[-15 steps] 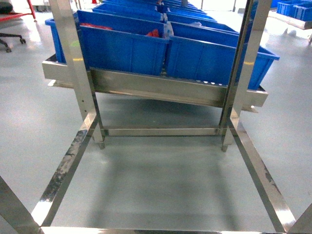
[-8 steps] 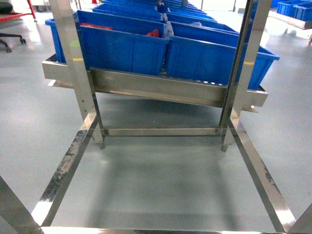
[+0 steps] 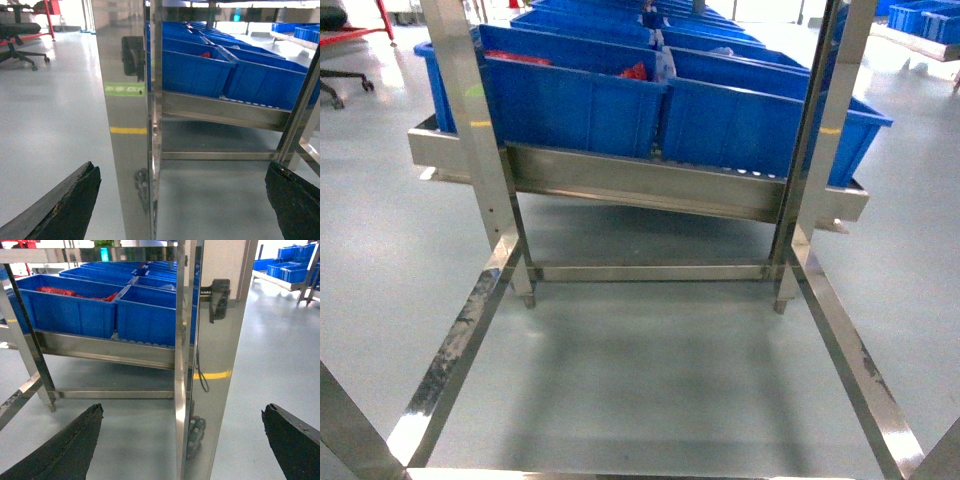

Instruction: Pick capacitor and pack into box

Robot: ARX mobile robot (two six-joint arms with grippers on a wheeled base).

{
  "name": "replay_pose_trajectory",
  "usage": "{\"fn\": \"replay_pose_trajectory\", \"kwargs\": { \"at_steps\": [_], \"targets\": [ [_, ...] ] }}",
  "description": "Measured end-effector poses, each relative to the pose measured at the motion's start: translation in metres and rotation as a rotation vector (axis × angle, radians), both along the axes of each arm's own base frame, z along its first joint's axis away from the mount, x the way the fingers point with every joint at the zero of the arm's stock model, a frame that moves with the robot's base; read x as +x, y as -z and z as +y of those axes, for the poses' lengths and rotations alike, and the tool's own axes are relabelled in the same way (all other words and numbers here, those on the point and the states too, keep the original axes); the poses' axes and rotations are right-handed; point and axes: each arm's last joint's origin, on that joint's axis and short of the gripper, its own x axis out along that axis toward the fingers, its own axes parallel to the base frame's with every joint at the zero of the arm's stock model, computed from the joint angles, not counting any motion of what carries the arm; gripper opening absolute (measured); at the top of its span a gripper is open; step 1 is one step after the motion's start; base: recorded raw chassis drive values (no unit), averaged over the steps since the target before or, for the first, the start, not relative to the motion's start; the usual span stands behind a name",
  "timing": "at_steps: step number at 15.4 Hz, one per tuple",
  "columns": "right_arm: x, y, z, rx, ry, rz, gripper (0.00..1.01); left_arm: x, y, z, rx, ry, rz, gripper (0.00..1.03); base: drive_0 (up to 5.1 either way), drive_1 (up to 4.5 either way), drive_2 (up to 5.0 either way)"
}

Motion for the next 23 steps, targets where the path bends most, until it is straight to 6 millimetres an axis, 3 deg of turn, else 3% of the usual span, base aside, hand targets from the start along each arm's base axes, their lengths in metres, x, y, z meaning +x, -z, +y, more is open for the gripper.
{"fn": "replay_pose_trajectory", "kwargs": {
  "at_steps": [23],
  "targets": [
    [0.0000,-0.0007,0.0000,0.000,0.000,-0.007,0.98,0.0000,-0.0007,0.0000,0.011,0.000,-0.007,0.98,0.0,0.00,0.0]
  ]
}}
